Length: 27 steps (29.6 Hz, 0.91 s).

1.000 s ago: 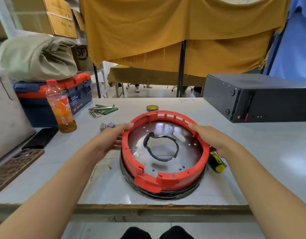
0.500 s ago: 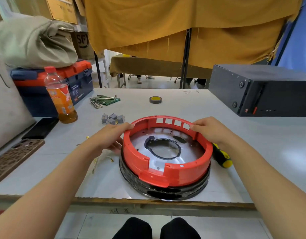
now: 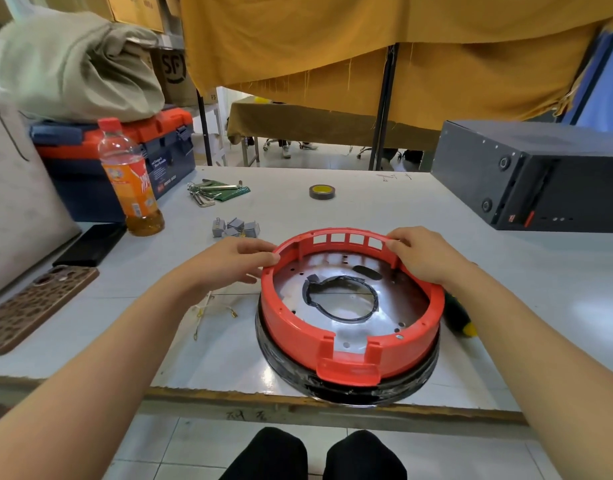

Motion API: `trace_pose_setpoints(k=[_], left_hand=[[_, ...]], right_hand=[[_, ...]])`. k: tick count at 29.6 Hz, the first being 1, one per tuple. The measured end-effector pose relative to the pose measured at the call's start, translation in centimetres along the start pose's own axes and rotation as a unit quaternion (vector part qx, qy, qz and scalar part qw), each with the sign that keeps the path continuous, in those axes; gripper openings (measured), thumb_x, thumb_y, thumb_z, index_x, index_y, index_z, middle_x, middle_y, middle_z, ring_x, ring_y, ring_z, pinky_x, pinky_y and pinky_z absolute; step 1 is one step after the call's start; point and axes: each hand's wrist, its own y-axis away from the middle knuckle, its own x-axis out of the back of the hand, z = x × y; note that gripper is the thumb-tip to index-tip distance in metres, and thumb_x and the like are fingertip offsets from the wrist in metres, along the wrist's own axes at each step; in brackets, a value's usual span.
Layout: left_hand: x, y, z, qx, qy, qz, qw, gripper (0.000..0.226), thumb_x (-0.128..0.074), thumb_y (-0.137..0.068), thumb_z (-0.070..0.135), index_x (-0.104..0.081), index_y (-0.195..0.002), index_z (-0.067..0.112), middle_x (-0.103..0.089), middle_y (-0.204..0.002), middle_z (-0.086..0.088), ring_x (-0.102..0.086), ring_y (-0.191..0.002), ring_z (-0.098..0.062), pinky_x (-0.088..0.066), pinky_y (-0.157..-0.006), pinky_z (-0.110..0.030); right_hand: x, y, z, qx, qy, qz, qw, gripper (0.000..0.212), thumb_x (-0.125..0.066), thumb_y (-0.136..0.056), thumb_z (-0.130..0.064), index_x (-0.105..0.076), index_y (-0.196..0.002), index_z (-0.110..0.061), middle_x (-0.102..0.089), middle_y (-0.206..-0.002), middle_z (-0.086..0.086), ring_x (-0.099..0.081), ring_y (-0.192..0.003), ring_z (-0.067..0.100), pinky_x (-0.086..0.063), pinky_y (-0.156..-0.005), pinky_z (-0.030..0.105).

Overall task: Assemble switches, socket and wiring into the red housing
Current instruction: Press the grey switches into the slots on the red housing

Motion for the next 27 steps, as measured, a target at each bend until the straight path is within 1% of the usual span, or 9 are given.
trace_pose_setpoints(k=[4,9,12,14,17,20,22,24,27], left_hand=[[-0.3,0.1,0.3,-0.015,0.038,-0.009,0.999,0.018,-0.058,-0.091,0.025,-0.069,-0.099,0.036,-0.073,-0.090,0.015,-0.068,-0.079,-0.001,-0.050,-0.060,-0.008],[-0.4,0.0,0.2,-0.017,0.050,-0.004,0.999,0.019,-0.058,-0.091,0.023,-0.069,-0.103,0.033,-0.074,-0.091,0.009,-0.069,-0.080,-0.005,-0.051,-0.061,-0.011],[-0.4,0.0,0.3,-0.014,0.046,0.000,0.999,0.018,-0.057,-0.092,0.023,-0.068,-0.099,0.035,-0.074,-0.089,0.010,-0.069,-0.078,-0.003,-0.051,-0.059,-0.011],[-0.6,-0.1,0.2,-0.016,0.056,0.013,0.998,0.017,-0.057,-0.092,0.023,-0.069,-0.099,0.033,-0.073,-0.089,0.008,-0.069,-0.076,-0.004,-0.051,-0.057,-0.012],[-1.1,-0.1,0.1,-0.022,0.070,0.041,0.997,0.018,-0.055,-0.093,0.027,-0.069,-0.105,0.028,-0.073,-0.095,0.003,-0.069,-0.081,-0.008,-0.052,-0.060,-0.013],[-0.9,0.2,-0.1,-0.026,0.046,0.038,0.998,0.021,-0.048,-0.096,0.035,-0.068,-0.101,0.035,-0.072,-0.095,0.011,-0.068,-0.086,-0.003,-0.051,-0.067,-0.012],[0.2,0.5,-0.6,-0.022,0.031,0.071,0.997,0.020,-0.050,-0.095,0.034,-0.069,-0.098,0.034,-0.072,-0.096,0.012,-0.067,-0.090,-0.005,-0.051,-0.074,-0.018],[1.8,0.9,-1.3,-0.010,-0.006,0.130,0.991,0.014,-0.058,-0.091,0.029,-0.070,-0.098,0.031,-0.072,-0.096,0.008,-0.067,-0.091,-0.012,-0.053,-0.080,-0.027],[4.0,1.7,-2.5,0.014,-0.078,0.184,0.980,0.015,-0.065,-0.087,0.019,-0.070,-0.089,0.033,-0.070,-0.093,0.010,-0.065,-0.088,-0.011,-0.053,-0.083,-0.034]], right_hand=[[-0.2,0.1,0.1,0.007,-0.001,0.006,1.000,0.027,-0.043,-0.099,-0.023,-0.065,-0.112,-0.014,-0.067,-0.106,0.009,-0.050,-0.087,0.019,-0.034,-0.075,0.025],[-0.1,0.1,0.1,0.002,-0.008,0.006,1.000,0.027,-0.043,-0.099,-0.024,-0.065,-0.111,-0.014,-0.066,-0.104,0.009,-0.050,-0.085,0.019,-0.033,-0.074,0.025],[-0.2,0.1,0.0,0.001,0.010,0.012,1.000,0.027,-0.044,-0.098,-0.023,-0.065,-0.111,-0.013,-0.067,-0.105,0.010,-0.051,-0.085,0.020,-0.033,-0.072,0.025],[-0.2,0.2,-0.1,0.003,0.022,0.039,0.999,0.026,-0.048,-0.097,-0.023,-0.063,-0.115,-0.013,-0.067,-0.110,0.010,-0.056,-0.094,0.024,-0.037,-0.077,0.026],[-0.1,0.6,-0.6,0.010,0.035,0.068,0.997,0.030,-0.054,-0.093,-0.024,-0.061,-0.120,-0.013,-0.065,-0.118,0.011,-0.057,-0.108,0.029,-0.041,-0.090,0.032],[0.0,1.0,-0.8,0.019,0.070,0.057,0.996,0.032,-0.054,-0.093,-0.025,-0.059,-0.122,-0.013,-0.063,-0.118,0.013,-0.055,-0.108,0.031,-0.041,-0.088,0.034],[0.0,1.3,-1.0,0.029,0.095,0.048,0.994,0.033,-0.053,-0.093,-0.029,-0.058,-0.120,-0.012,-0.063,-0.116,0.013,-0.055,-0.105,0.032,-0.041,-0.084,0.035],[-0.2,1.5,-1.2,0.037,0.117,0.030,0.992,0.033,-0.053,-0.092,-0.035,-0.056,-0.116,-0.012,-0.061,-0.110,0.012,-0.055,-0.098,0.031,-0.042,-0.080,0.036],[-0.8,1.5,-1.5,0.040,0.133,-0.010,0.990,0.035,-0.054,-0.090,-0.040,-0.052,-0.115,-0.016,-0.056,-0.109,0.010,-0.053,-0.097,0.029,-0.044,-0.079,0.036]])
